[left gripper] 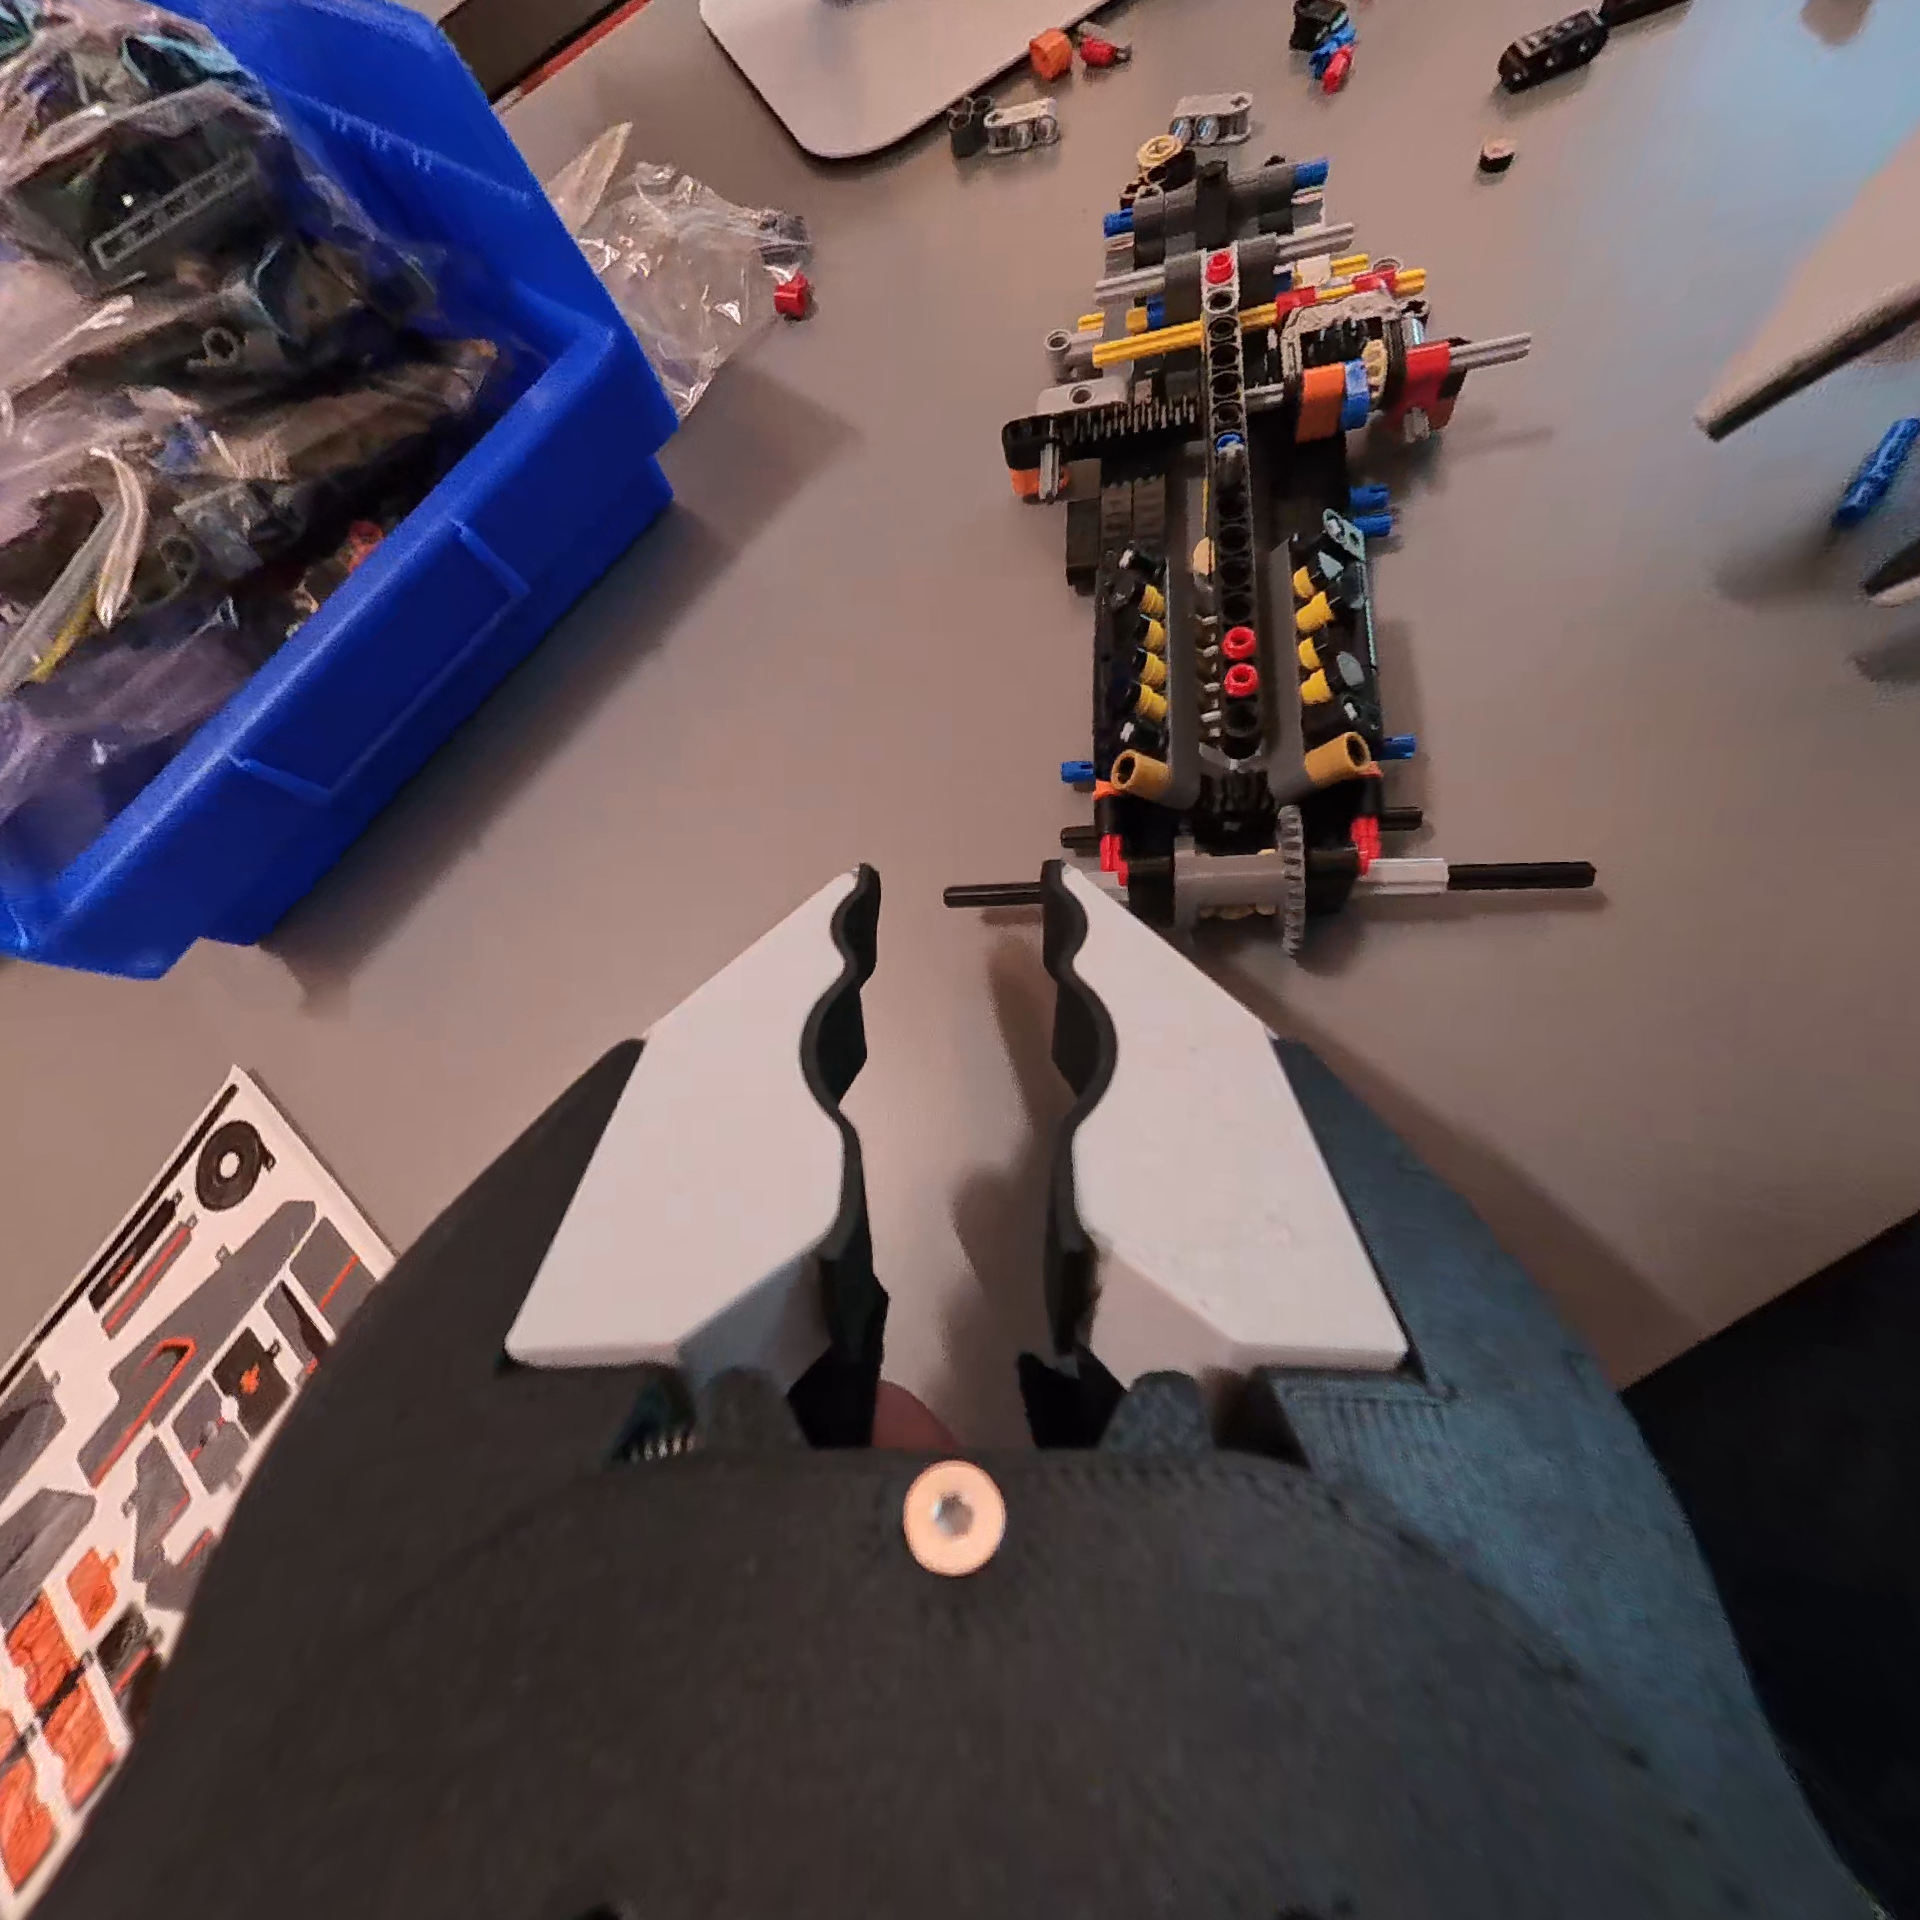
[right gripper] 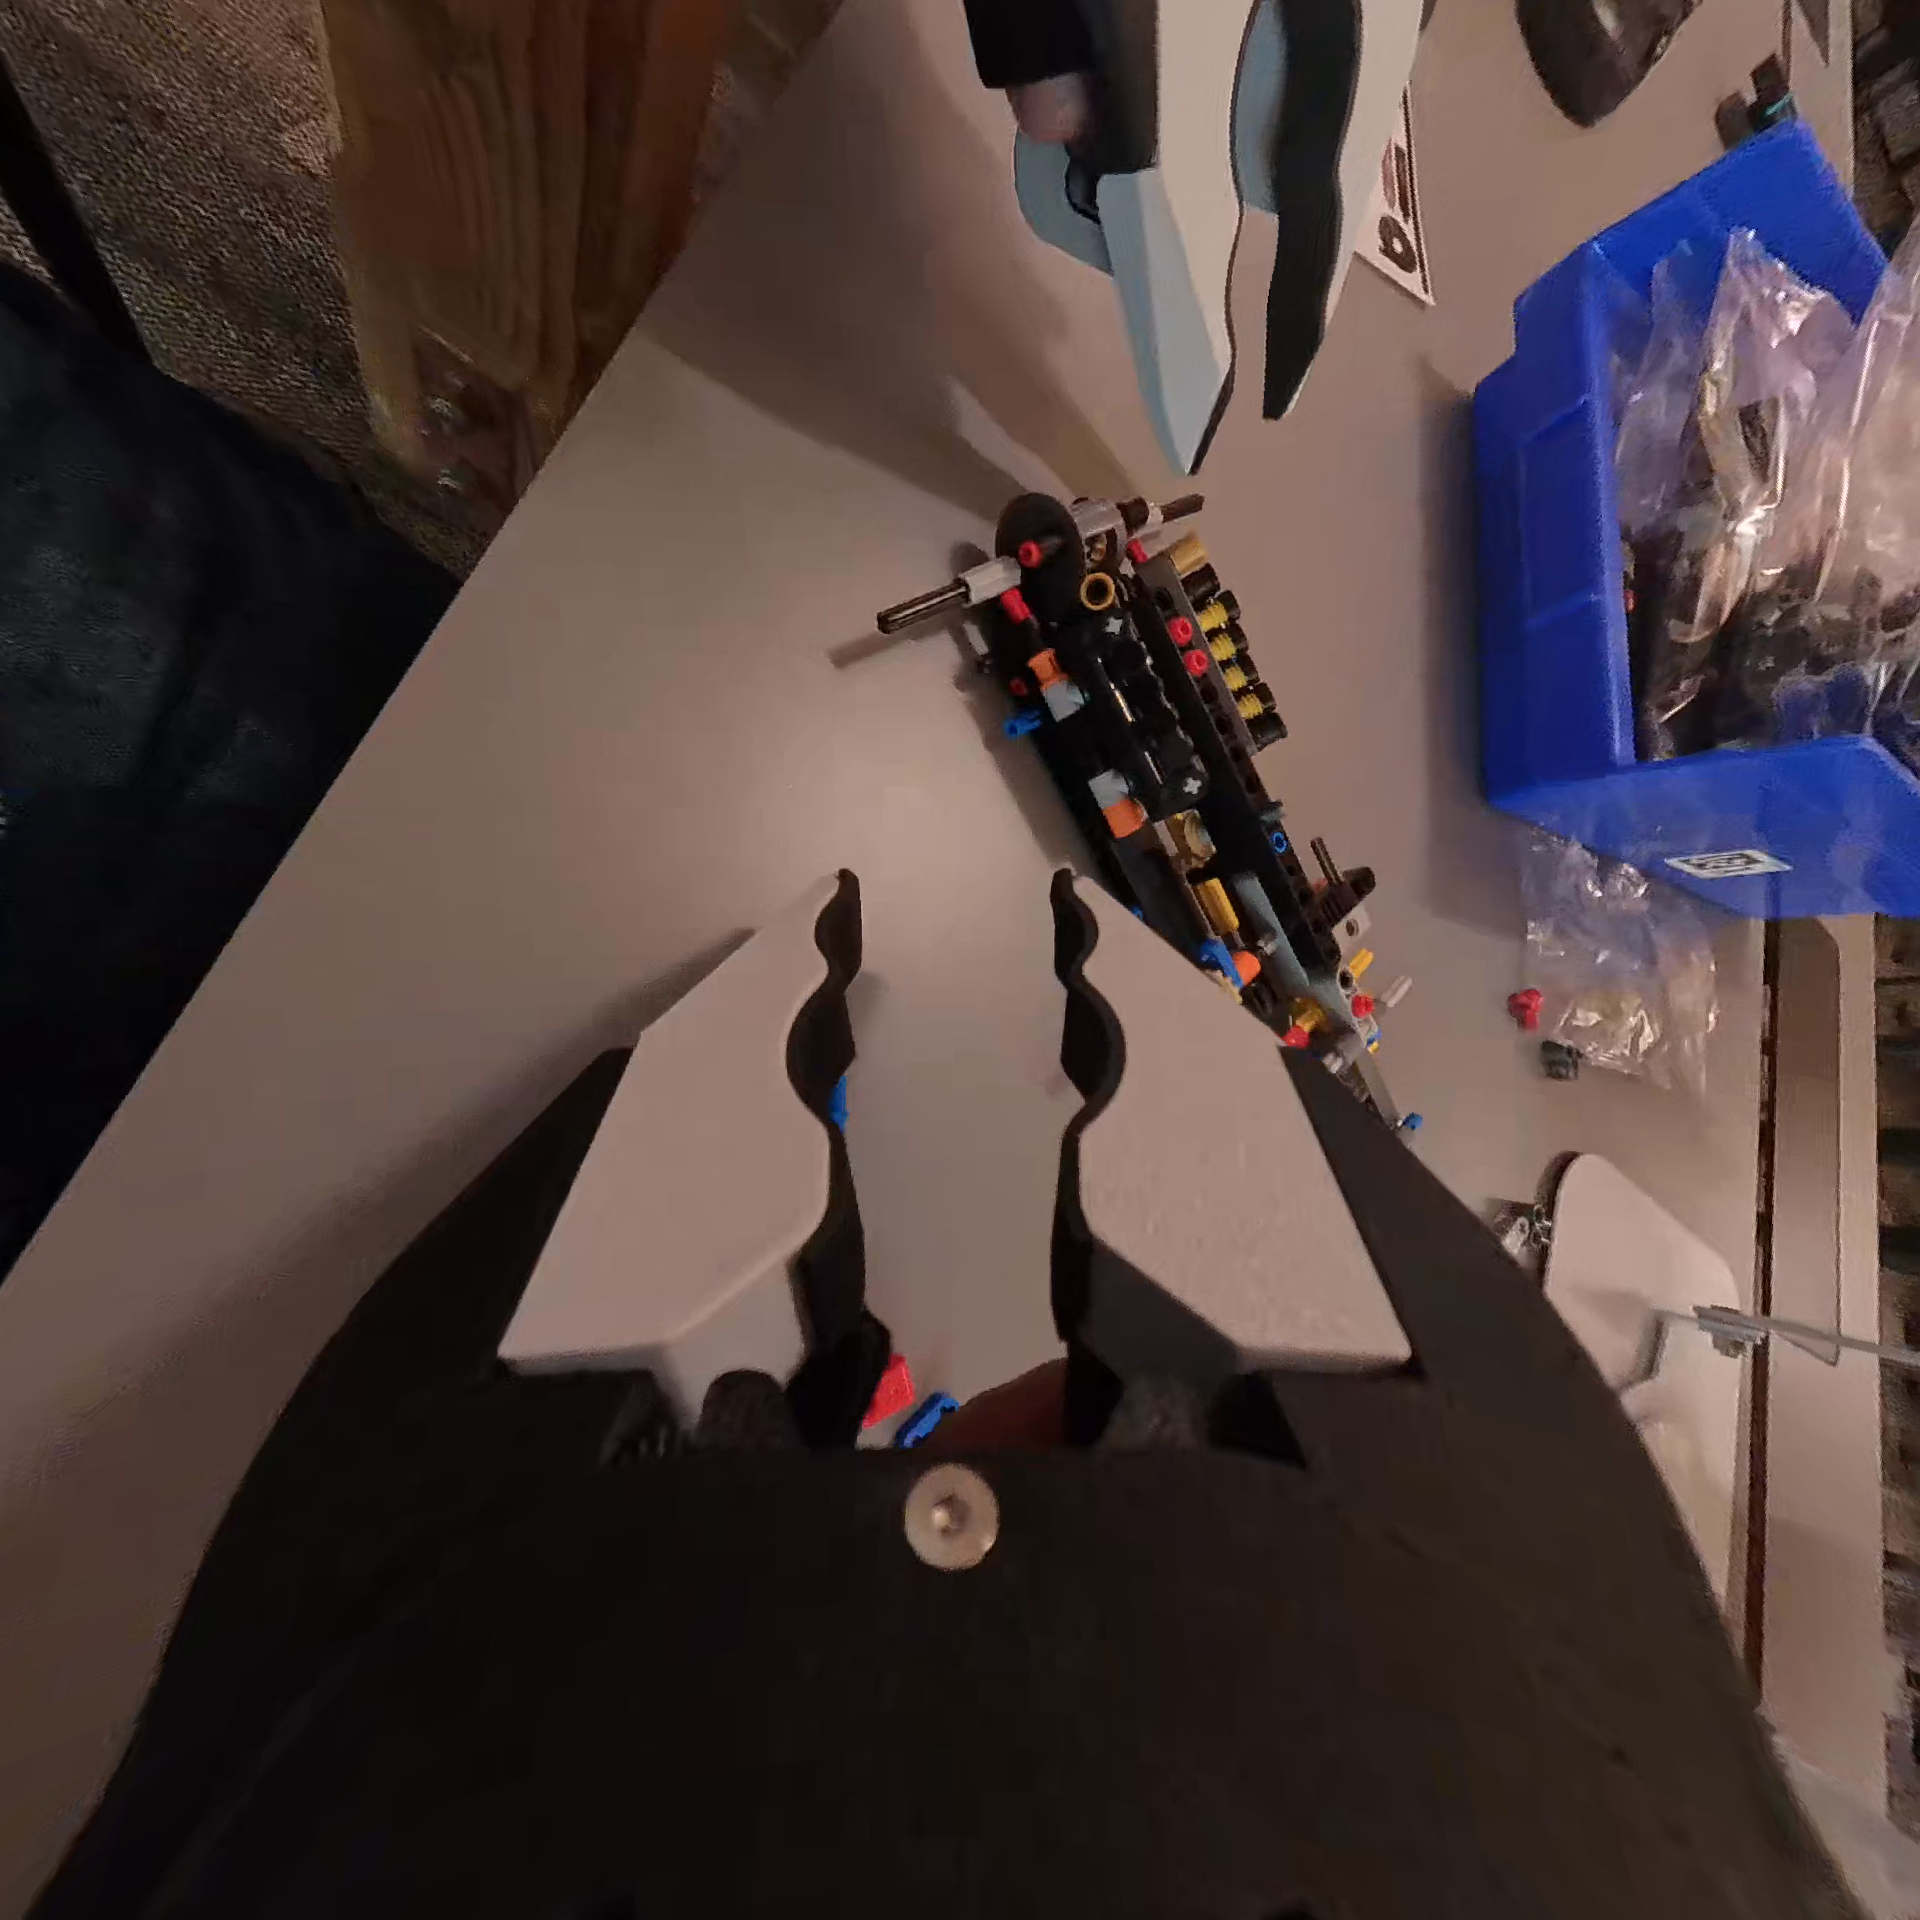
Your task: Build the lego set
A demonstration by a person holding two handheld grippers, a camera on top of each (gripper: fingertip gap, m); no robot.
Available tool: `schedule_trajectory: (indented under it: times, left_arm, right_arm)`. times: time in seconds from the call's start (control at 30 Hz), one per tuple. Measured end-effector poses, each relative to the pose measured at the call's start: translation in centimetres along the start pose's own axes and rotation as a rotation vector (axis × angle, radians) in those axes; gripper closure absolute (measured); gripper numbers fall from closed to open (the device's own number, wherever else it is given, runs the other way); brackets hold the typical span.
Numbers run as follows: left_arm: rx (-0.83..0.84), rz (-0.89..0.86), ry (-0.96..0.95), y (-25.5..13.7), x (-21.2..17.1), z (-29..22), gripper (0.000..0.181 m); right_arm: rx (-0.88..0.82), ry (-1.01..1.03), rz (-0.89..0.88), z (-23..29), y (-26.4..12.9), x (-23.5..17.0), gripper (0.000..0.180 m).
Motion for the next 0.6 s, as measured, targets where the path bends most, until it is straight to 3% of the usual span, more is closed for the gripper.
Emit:
schedule_trajectory:
  times: [0.03,0.37,0.6]
  left_arm:
    - [-0.004,-0.002,0.010,0.0,0.0,0.1,0.151]
    - [-0.086,-0.060,0.054,0.0,-0.3,1.9,0.155]
    - [-0.155,-0.041,0.084,1.4,-1.4,1.5,0.157]
  right_arm:
    - [-0.011,-0.008,-0.001,-0.2,0.0,0.0,0.144]
    - [-0.028,0.010,-0.006,2.0,2.0,2.1,0.153]
    - [-0.163,-0.115,0.042,2.3,4.0,3.5,0.160]
Point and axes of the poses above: each gripper's, where its closed fingertips meet, y out along the fingers, x out of its top, z = x × y across the jaws, the point moved 4 cm from there along -y, back along the fingers, and after that the axes turned 7 degrees about -z, right-handed, at the moved point
